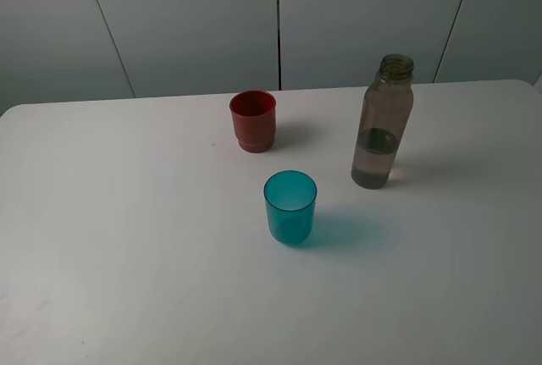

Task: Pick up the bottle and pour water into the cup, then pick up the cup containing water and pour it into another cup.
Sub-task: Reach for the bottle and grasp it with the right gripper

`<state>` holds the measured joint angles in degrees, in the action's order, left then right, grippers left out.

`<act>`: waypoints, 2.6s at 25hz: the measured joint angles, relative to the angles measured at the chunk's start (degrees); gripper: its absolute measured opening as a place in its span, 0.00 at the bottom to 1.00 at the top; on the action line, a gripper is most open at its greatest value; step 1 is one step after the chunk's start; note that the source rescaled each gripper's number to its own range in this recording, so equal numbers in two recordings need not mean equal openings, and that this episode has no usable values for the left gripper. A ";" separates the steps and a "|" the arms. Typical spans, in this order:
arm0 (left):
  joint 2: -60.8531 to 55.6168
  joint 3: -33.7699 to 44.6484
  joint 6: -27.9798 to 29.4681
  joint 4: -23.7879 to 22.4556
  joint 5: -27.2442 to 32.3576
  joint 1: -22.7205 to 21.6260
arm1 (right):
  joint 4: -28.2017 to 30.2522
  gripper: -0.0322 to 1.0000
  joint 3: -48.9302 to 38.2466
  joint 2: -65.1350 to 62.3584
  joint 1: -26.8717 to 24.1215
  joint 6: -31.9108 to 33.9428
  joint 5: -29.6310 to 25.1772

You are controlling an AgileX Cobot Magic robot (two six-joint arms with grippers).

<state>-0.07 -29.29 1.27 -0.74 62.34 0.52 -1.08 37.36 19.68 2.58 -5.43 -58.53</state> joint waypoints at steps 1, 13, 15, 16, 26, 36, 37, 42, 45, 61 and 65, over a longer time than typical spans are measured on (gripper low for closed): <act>0.00 0.00 0.00 0.00 0.00 0.00 | -0.23 1.00 0.00 0.93 0.00 -0.33 0.44; 0.00 0.00 0.00 0.00 0.00 0.00 | -9.09 1.00 -8.20 7.27 0.00 -4.40 17.21; 0.00 0.00 0.00 0.00 0.00 0.00 | -10.49 1.00 -10.77 8.21 0.00 -4.48 20.92; 0.00 0.00 0.00 0.00 0.00 0.00 | -10.79 1.00 -11.99 8.77 0.00 -4.48 22.81; 0.00 0.00 0.00 0.00 0.00 0.00 | -13.30 1.00 -17.81 17.18 0.00 -4.65 31.03; 0.00 0.00 0.00 0.00 0.00 0.00 | -13.42 1.00 -24.88 23.11 8.56 -7.70 44.73; 0.00 0.00 0.00 0.00 0.00 0.00 | -13.51 1.00 -25.70 23.58 9.21 -7.85 46.85; 0.00 0.00 0.00 0.00 0.00 0.00 | -13.52 1.00 -28.01 27.31 9.96 -7.58 53.85; 0.00 0.00 0.00 0.00 0.00 0.00 | -12.44 1.00 -28.01 30.23 9.96 -5.49 58.18; 0.00 0.00 0.00 0.00 0.00 0.00 | 5.04 1.00 -28.39 54.62 10.16 12.20 79.03; 0.00 0.00 0.00 0.00 0.00 0.00 | 8.84 1.00 -28.79 58.73 10.30 13.79 86.23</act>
<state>-0.07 -29.29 1.27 -0.74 62.34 0.52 7.75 8.57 78.41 12.88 8.36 27.70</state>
